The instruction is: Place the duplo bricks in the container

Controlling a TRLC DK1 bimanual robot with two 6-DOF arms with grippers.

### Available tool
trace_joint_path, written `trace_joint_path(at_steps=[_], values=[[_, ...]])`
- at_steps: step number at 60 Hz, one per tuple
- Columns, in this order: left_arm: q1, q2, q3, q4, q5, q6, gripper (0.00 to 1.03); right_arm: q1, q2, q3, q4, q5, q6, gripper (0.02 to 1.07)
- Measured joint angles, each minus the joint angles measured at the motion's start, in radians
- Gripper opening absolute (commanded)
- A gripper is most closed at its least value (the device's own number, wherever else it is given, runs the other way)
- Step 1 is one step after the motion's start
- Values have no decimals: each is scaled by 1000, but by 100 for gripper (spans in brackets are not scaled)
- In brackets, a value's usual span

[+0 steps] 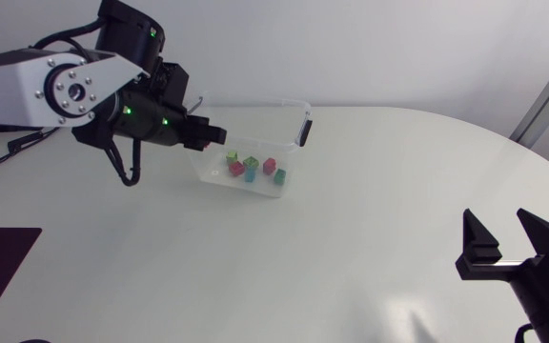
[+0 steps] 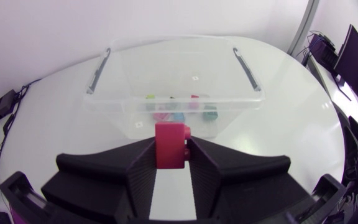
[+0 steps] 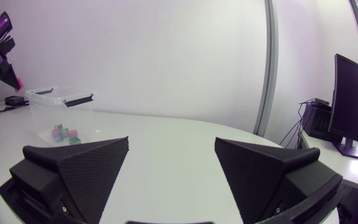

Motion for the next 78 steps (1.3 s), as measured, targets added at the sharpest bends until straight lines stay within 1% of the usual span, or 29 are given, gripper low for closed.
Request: trace_joint_path(at_steps=[13, 27, 47, 53, 67, 68, 70, 71, 72, 73, 74, 75, 76, 78], values=[[28, 79, 119, 0, 13, 15, 21, 0, 0, 0, 0, 0, 0, 102], [36, 212, 260, -2, 16, 14, 21, 0, 0, 0, 0, 0, 0, 102], [36, 402, 502, -123, 23, 14, 21, 0, 0, 0, 0, 0, 0, 102], [36, 430, 537, -129, 24, 14, 21, 0, 0, 0, 0, 0, 0, 102], [37, 462, 543, -134, 23, 14, 22, 0, 0, 0, 0, 0, 0, 102], [37, 464, 543, -134, 23, 14, 25, 0, 0, 0, 0, 0, 0, 102], [39, 466, 543, -135, 23, 14, 34, 0, 0, 0, 0, 0, 0, 102], [39, 467, 544, -138, 23, 13, 50, 0, 0, 0, 0, 0, 0, 102], [39, 467, 544, -143, 23, 12, 58, 0, 0, 0, 0, 0, 0, 102], [40, 468, 545, -148, 23, 10, 74, 0, 0, 0, 0, 0, 0, 102], [40, 468, 547, -155, 23, 10, 80, 0, 0, 0, 0, 0, 0, 102], [41, 468, 549, -162, 23, 10, 94, 0, 0, 0, 0, 0, 0, 102], [41, 470, 552, -169, 23, 9, 100, 0, 0, 0, 0, 0, 0, 102], [41, 473, 558, -176, 23, 5, 100, 0, 0, 0, 0, 0, 0, 102]])
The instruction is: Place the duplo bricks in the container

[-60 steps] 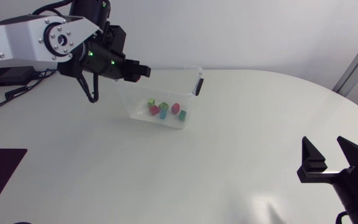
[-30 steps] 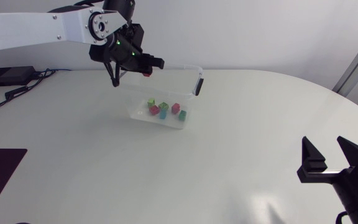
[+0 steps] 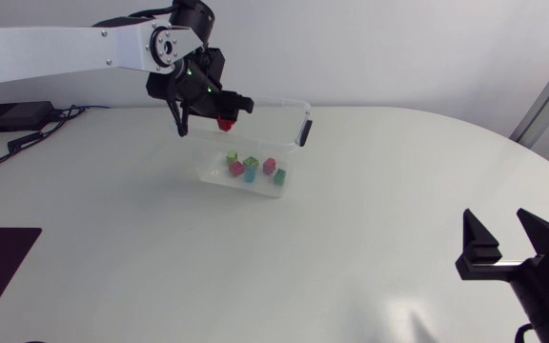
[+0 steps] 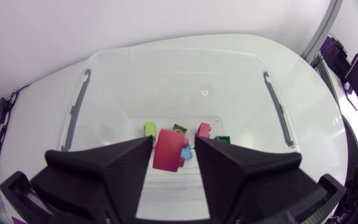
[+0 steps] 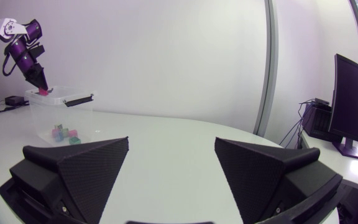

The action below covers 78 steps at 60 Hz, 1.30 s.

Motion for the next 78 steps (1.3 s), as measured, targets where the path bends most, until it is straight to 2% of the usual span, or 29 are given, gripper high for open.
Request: trace_joint_path(at_steps=[32, 43, 52, 63, 78], values=[[13, 4, 12, -24, 0, -18, 100, 0, 0, 0, 0, 0, 0, 102], [54, -22, 11, -35, 0, -18, 100, 0, 0, 0, 0, 0, 0, 102], [102, -117, -8, -34, -1, -16, 100, 0, 0, 0, 0, 0, 0, 102], [122, -277, -109, -14, 0, 10, 100, 0, 0, 0, 0, 0, 0, 102], [145, -490, -356, 84, 0, 34, 100, 0, 0, 0, 0, 0, 0, 102]])
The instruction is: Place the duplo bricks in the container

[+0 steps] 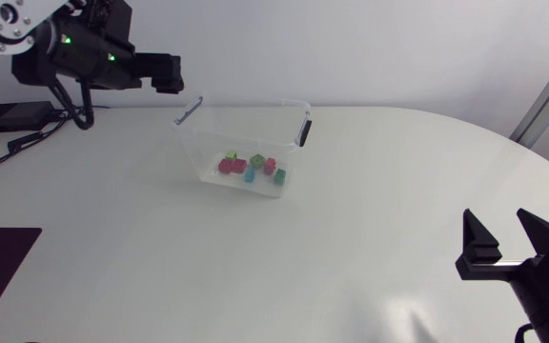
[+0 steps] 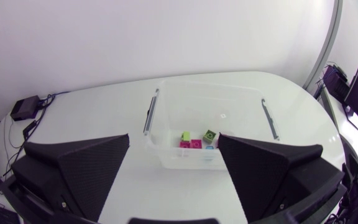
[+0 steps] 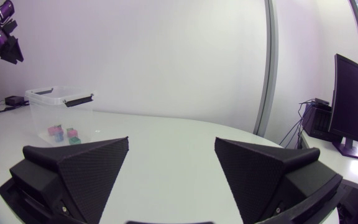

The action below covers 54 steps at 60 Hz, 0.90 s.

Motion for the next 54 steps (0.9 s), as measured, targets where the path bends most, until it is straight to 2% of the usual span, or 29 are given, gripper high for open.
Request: trace_joint_path(at_steps=[14, 29, 40, 54], values=[[66, -202, -221, 143, 0, 13, 100, 0, 0, 0, 0, 0, 0, 102], [68, -427, -455, 269, 0, 22, 100, 0, 0, 0, 0, 0, 0, 102], [68, -590, -605, 301, 0, 29, 100, 0, 0, 0, 0, 0, 0, 102], [69, -906, -855, 365, 5, 37, 100, 0, 0, 0, 0, 0, 0, 102]])
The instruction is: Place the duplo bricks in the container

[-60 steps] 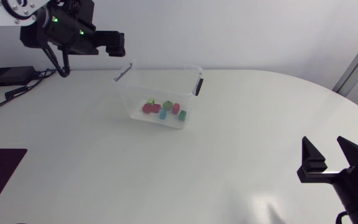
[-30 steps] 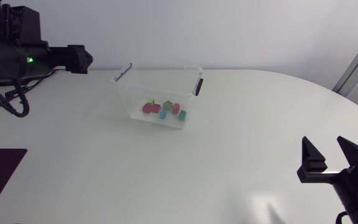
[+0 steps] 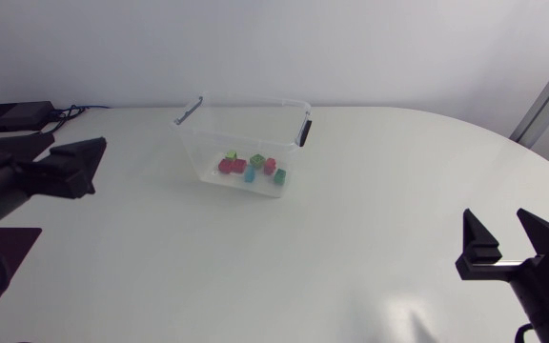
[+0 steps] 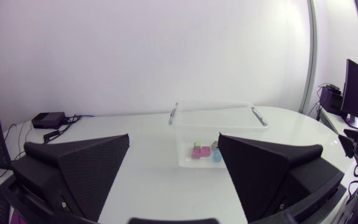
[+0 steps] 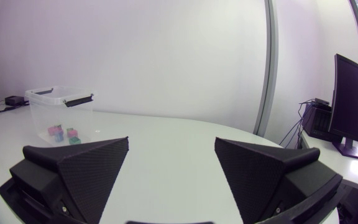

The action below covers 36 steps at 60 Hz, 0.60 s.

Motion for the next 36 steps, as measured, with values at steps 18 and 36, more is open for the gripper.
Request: trace_joint_path(at_steps=[18, 36], values=[[40, -193, -162, 34, 11, 2, 100, 11, 0, 0, 0, 1, 1, 102], [88, -347, -312, 62, 14, 2, 100, 44, 0, 0, 0, 5, 23, 102]])
